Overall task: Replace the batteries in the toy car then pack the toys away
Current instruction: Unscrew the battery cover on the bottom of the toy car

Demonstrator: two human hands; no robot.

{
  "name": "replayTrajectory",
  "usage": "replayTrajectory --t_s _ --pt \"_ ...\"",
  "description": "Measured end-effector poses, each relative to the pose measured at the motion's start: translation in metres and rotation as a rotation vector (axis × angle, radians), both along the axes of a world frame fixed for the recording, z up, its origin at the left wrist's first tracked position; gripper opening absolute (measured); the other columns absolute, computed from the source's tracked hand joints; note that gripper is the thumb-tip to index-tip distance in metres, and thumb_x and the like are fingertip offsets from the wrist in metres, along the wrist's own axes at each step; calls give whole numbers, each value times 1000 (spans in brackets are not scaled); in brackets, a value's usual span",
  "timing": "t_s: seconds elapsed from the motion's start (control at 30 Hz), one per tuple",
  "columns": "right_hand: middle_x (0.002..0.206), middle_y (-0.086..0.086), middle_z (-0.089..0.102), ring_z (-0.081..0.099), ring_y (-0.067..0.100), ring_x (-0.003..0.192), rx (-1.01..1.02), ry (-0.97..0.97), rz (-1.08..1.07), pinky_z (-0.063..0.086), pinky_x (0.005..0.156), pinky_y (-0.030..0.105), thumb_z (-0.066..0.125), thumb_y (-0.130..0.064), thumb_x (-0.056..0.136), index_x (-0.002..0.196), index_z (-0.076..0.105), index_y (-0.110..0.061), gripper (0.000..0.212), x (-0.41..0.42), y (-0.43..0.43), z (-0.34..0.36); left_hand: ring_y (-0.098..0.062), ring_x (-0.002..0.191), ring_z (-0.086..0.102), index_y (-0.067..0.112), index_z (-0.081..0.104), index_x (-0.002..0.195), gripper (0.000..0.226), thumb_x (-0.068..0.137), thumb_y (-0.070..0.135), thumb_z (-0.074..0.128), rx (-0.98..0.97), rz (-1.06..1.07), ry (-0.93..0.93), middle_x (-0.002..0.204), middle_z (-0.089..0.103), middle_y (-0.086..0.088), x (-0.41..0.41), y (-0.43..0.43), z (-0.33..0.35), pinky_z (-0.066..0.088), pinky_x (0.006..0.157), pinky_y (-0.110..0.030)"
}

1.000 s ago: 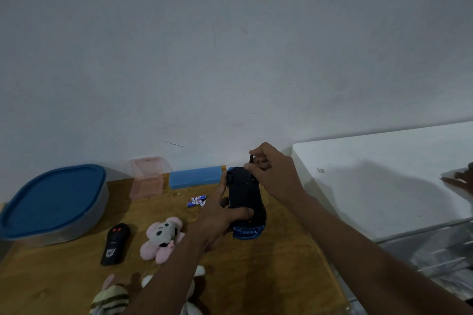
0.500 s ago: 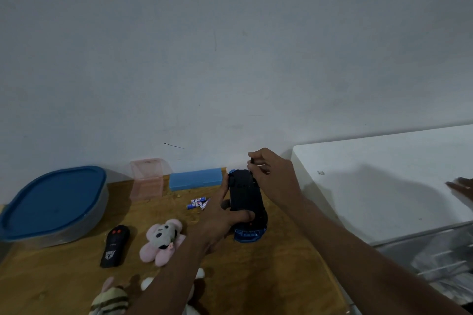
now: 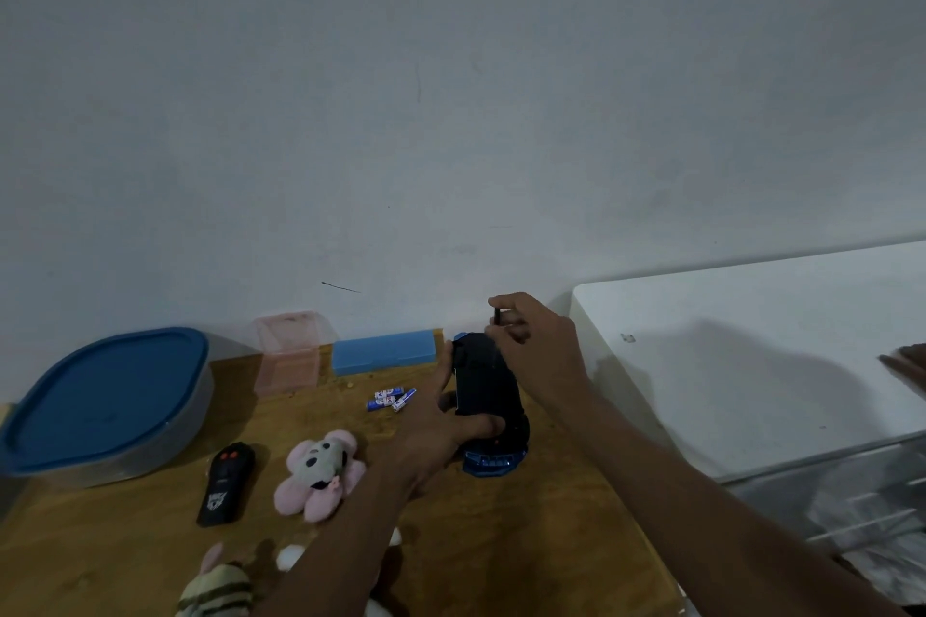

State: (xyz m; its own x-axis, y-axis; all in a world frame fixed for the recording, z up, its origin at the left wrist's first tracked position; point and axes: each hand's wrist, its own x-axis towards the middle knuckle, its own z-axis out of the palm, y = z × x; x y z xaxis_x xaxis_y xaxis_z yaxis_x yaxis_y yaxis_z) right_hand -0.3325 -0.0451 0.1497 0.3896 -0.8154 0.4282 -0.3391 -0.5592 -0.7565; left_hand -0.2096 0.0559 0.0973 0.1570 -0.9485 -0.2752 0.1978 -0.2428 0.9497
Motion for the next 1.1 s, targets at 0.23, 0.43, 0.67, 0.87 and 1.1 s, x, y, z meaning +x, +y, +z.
replayTrajectory --t_s 0.23,0.43,0.67,0.87,1.1 --pt "80 2 70 70 14 75 283 -174 -77 60 76 34 62 -10 88 110 65 -19 25 -17 -1 -4 -33 118 57 61 22 139 123 48 7 86 10 27 31 137 53 -7 -10 10 -17 51 95 -56" --pt "81 -7 57 58 9 77 471 246 -150 43 59 17 71 -20 82 103 62 -20 23 -67 10 -46 -28 113 59 53 26 141 108 70 -17 68 71 33 87 123 60 -1 -46 30 -47 48 98 -52" --pt "80 11 67 63 19 69 662 614 -224 45 54 23 67 -12 82 85 68 5 18 -136 42 -134 -19 112 57 45 16 148 111 73 -21 64 168 67 168 124 57 4 -84 44 -70 52 78 -33" --pt "87 9 69 62 17 79 572 692 -230 44 62 24 66 -16 85 85 69 0 16 -153 42 -150 -25 121 55 50 16 147 111 75 -20 64 198 114 203 137 53 -2 -96 47 -84 52 91 -43" --pt "86 12 69 66 26 83 553 719 -192 56 75 36 72 -23 81 82 71 -1 22 -155 35 -153 -28 125 52 51 18 146 115 69 -15 72 199 150 217 138 53 -3 -97 51 -91 44 103 -52"
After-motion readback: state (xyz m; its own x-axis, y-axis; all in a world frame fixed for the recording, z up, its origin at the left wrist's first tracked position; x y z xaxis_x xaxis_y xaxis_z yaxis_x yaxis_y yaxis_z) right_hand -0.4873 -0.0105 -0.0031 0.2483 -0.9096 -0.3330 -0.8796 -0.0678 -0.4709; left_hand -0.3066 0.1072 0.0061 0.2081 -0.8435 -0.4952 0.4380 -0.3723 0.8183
